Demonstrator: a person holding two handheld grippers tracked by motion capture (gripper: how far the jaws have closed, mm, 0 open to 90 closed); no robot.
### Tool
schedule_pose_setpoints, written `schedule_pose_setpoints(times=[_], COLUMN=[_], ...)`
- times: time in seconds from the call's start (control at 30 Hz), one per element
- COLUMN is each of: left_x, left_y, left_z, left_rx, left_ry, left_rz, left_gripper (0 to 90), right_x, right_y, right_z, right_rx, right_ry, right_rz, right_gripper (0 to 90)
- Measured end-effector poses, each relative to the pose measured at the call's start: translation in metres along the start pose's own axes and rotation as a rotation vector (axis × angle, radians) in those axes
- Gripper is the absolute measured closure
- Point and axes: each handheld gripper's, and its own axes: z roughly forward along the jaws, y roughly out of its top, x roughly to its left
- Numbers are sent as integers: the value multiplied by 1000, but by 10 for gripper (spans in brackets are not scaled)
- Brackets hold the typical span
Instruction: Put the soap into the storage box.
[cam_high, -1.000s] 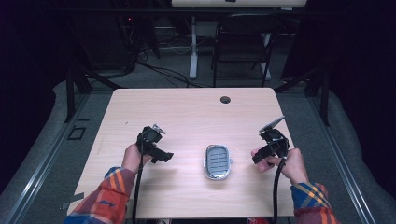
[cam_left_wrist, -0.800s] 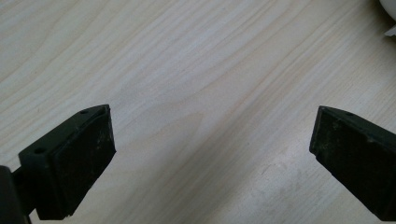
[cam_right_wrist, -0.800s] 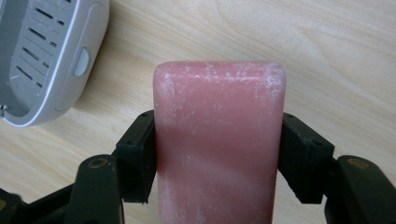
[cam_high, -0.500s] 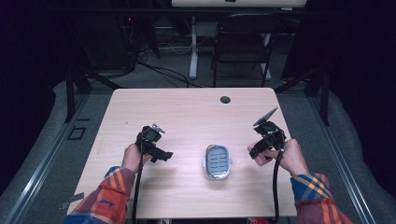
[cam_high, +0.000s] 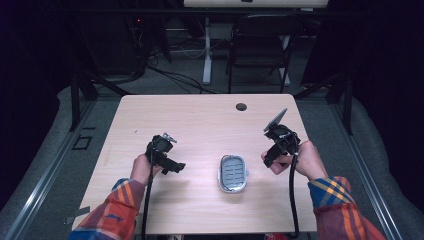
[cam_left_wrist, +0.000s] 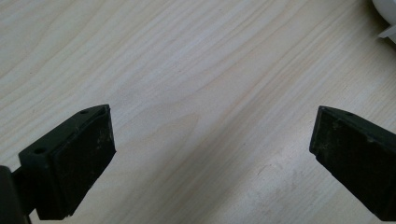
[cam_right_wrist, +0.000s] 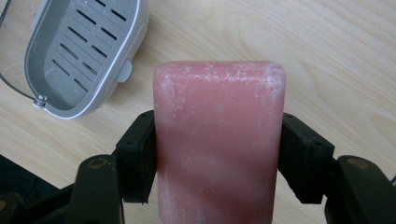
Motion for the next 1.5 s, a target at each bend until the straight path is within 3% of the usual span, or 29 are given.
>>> schedule_pose_setpoints(times=[0.33, 0.77, 0.8, 0.93, 1.07, 1.3, 1.5], left_x=[1, 2, 2, 2, 4, 2, 2], left_y=[0, -1, 0, 0, -1, -1, -1], left_z=[0, 0, 0, 1, 0, 1, 1], left_rx=[3, -2, -1, 1, 0, 2, 2], left_ry=[0, -7, -12, -18, -18, -23, -26], left_rz=[3, -1, 0, 1, -13, -4, -4], left_gripper=[0, 0, 0, 0, 0, 0, 0], right_x=[7, 28, 30, 37, 43, 52, 59], right_y=[11, 27, 29, 37, 43, 50, 55], right_z=[-3, -9, -10, -11, -9, -6, 0], right_rx=[15, 2, 24, 24, 8, 35, 44], right_ry=[9, 9, 8, 10, 15, 14, 18], right_rz=[-34, -85, -98, -118, -112, -145, -138], right_gripper=[363, 363, 363, 363, 363, 363, 363])
